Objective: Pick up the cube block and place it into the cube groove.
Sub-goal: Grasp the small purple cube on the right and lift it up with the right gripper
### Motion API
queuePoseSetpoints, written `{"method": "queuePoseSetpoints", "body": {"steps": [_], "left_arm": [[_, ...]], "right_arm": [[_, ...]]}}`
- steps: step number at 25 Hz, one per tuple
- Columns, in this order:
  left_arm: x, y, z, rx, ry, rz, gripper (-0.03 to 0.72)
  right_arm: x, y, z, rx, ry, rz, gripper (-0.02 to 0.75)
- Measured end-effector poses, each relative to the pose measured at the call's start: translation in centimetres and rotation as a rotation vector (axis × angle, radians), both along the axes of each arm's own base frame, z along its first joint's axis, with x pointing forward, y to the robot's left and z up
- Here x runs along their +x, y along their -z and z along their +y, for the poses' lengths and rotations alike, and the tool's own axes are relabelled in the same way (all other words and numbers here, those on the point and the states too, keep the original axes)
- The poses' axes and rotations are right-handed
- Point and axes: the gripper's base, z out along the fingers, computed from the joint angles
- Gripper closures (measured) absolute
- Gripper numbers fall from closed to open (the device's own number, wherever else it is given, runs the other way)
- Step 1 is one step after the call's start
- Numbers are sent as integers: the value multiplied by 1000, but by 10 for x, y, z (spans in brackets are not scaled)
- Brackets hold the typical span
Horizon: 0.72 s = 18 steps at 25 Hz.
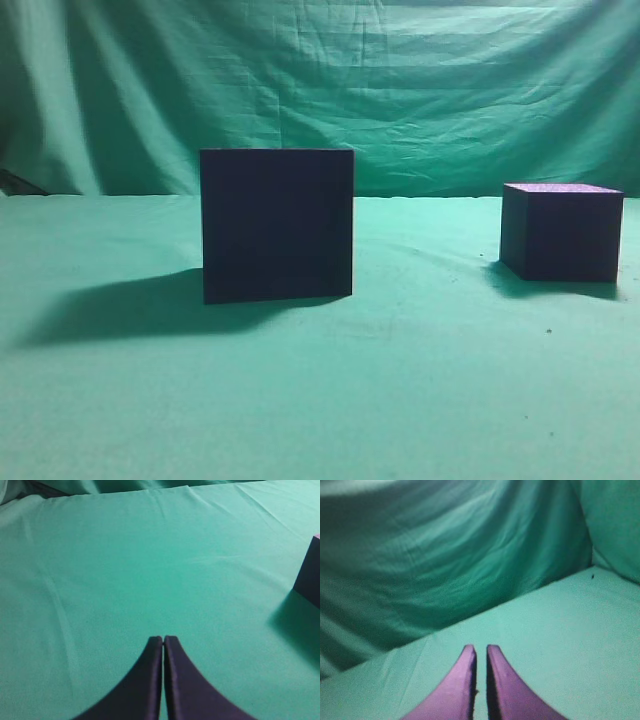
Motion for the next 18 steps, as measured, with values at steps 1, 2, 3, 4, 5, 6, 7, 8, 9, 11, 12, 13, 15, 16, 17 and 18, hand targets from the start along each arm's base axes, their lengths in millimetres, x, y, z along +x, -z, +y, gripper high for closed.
{"method": "queuePoseSetpoints", "body": {"steps": [1, 2, 3, 4, 5, 6, 7, 8, 9, 11, 12, 13, 15, 16, 17, 18], "left_arm": [[0, 0, 0, 0, 0, 0, 688], [0, 0, 0, 0, 0, 0, 688], [0, 0, 0, 0, 0, 0, 688], [0, 0, 0, 0, 0, 0, 688], [0, 0, 0, 0, 0, 0, 688], [0, 0, 0, 0, 0, 0, 688], [0, 0, 0, 0, 0, 0, 688], [0, 0, 0, 0, 0, 0, 688], [0, 0, 0, 0, 0, 0, 688], [0, 0, 0, 0, 0, 0, 688], [0, 0, 0, 0, 0, 0, 688], [0, 0, 0, 0, 0, 0, 688], [0, 0, 0, 0, 0, 0, 688], [0, 0, 0, 0, 0, 0, 688], [0, 0, 0, 0, 0, 0, 688], [0, 0, 0, 0, 0, 0, 688]], "right_arm": [[0, -3, -2, 4, 21, -34, 680], [0, -4, -3, 4, 28, -45, 680], [-1, -8, -2, -6, 24, -50, 680], [-2, -14, -1, -31, 17, -61, 680], [-2, -22, 0, -59, 6, -63, 680], [-2, -29, 1, -106, -4, -57, 680], [0, -38, 2, -156, -18, -39, 680], [3, -46, 3, -206, -30, -18, 680], [7, -53, 4, -247, -47, 14, 680], [18, -63, 6, -329, -75, 69, 680], [24, -67, 7, -351, -85, 99, 680], [29, -70, 7, -362, -95, 125, 680], [43, -70, 8, -377, -112, 192, 680], [49, -68, 8, -374, -121, 229, 680], [53, -65, 9, -364, -130, 262, 680], [58, -61, 9, -345, -141, 300, 680]]}}
